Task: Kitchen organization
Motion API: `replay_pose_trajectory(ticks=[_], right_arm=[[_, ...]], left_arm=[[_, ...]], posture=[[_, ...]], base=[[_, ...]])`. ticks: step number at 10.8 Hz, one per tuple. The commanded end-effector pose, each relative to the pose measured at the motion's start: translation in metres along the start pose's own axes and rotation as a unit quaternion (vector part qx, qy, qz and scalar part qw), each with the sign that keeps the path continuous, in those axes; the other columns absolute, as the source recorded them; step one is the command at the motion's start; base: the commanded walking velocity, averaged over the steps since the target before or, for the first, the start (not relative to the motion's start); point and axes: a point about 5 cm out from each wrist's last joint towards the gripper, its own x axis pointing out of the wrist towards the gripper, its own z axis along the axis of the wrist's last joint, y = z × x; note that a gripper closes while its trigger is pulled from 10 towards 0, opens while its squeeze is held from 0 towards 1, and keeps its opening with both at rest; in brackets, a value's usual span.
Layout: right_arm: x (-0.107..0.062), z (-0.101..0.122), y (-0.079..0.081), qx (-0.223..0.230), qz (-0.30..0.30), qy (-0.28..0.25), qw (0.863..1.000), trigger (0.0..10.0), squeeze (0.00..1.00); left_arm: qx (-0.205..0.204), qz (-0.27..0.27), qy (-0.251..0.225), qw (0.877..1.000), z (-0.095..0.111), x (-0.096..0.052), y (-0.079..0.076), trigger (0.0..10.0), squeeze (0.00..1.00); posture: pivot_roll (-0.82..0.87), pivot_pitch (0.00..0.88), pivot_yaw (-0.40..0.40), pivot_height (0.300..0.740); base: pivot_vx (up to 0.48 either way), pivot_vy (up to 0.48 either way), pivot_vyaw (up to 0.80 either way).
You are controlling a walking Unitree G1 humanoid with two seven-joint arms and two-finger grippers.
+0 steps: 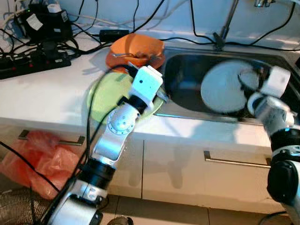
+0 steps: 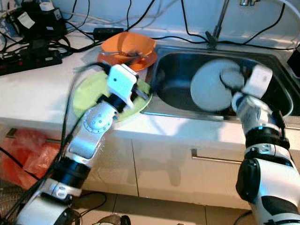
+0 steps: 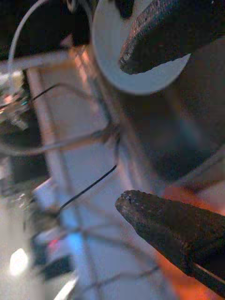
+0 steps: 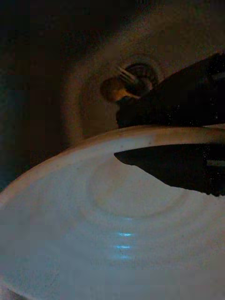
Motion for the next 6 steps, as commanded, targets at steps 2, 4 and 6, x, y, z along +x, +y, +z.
replay_pose_trajectory(ticks=[2,4,6], right_arm=[[0.001,0.014,0.005,-0.017,0.015,-0.025,0.999,1.4,0.0],[0.003,0.011,0.012,-0.033,0.034,-0.021,0.999,5.3,0.0],[0.005,0.002,0.017,-0.056,0.041,-0.011,0.998,8.6,0.0]], left_arm=[[-0.055,-0.045,0.042,0.997,0.0,0.001,-0.004,10.0,1.0],[-0.079,-0.092,0.103,0.987,0.0,0.0,-0.003,10.0,0.04],[-0.078,-0.103,0.149,0.98,0.0,-0.002,0.002,10.0,0.0]], posture=[[0.0,0.045,-0.024,0.74],[0.0,0.05,-0.024,0.74],[0.0,0.053,-0.022,0.74]], base=[[0.0,0.0,0.0],[0.0,0.0,0.0],[0.0,0.0,0.0]])
